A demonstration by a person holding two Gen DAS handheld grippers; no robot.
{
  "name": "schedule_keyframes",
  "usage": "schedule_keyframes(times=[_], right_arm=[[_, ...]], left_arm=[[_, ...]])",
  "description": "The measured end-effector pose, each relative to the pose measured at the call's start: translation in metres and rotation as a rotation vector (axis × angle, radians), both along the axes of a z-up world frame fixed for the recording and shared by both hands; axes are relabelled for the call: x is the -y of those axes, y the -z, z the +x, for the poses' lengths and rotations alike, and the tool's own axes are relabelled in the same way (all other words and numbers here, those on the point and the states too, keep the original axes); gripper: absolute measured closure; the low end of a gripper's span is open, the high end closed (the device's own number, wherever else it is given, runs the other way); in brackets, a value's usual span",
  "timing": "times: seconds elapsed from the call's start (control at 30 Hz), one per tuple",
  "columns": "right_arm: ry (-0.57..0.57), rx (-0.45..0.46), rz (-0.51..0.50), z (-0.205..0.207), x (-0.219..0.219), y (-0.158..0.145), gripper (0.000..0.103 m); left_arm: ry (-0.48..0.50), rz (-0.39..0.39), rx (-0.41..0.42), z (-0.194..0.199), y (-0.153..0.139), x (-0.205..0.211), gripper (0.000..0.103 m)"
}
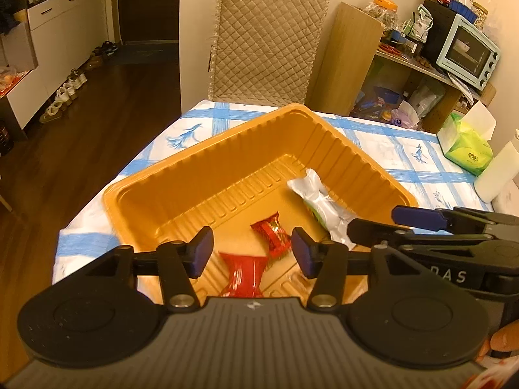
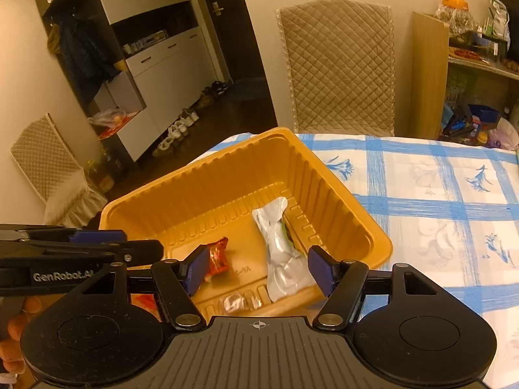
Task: Organize snacks
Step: 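Carry both snacks over the orange basket and open both grippers, then lift both open grippers away from the basket toward the remaining snacks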
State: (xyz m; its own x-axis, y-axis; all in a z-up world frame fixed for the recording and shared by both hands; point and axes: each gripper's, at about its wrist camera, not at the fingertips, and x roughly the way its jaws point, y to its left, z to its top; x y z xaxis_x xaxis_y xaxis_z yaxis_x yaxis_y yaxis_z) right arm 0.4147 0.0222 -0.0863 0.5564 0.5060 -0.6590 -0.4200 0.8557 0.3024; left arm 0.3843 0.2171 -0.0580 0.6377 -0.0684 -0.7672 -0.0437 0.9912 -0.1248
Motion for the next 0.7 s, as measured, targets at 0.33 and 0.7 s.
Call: schedule_keyframes(times=[0.33,0.7], right_arm=[[0.032,0.021,0.049,-0.039,0.022,-0.021,0.031],[0.090,0.001,0.094,-0.100,0.064,-0.037,0.027]], left_arm=[[-0.024,-0.009,0.013,-0.047,-0.022,0.002,0.048],[-0.007,-0.038,0.010,-0.113,-0.034,0.025,0.044]])
